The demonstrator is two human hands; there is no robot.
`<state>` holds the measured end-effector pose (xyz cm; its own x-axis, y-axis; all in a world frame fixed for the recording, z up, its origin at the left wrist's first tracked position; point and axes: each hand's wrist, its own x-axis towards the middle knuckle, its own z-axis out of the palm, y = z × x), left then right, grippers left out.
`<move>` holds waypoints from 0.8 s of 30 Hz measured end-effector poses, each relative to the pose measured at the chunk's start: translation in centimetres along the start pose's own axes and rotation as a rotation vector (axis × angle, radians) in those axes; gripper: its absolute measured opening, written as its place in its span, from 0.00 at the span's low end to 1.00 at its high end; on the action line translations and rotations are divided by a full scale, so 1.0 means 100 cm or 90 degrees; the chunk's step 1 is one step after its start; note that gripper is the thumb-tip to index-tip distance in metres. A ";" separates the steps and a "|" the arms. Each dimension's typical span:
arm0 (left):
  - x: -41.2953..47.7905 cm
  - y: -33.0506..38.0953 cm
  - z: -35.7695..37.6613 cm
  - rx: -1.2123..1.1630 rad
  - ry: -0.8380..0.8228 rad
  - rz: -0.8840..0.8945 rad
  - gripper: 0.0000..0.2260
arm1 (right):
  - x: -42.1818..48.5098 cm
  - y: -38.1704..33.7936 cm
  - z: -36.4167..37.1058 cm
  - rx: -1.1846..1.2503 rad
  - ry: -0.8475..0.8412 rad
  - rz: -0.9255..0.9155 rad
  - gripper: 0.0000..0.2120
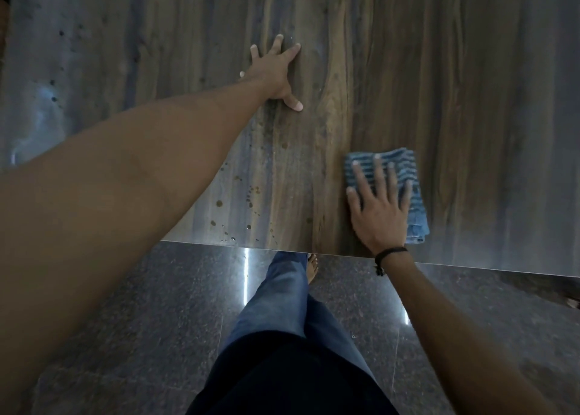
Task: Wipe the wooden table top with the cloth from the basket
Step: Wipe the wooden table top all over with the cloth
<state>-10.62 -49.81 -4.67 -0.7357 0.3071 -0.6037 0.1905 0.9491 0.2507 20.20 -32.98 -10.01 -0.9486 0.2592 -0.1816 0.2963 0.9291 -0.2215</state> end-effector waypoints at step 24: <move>0.014 -0.006 0.009 0.039 0.029 0.011 0.62 | -0.019 0.000 0.006 0.014 0.016 0.111 0.26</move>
<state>-11.19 -49.93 -6.34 -0.7604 0.3207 -0.5647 0.2410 0.9468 0.2132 22.10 -33.61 -10.20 -0.8848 0.4233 -0.1946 0.4591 0.8631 -0.2102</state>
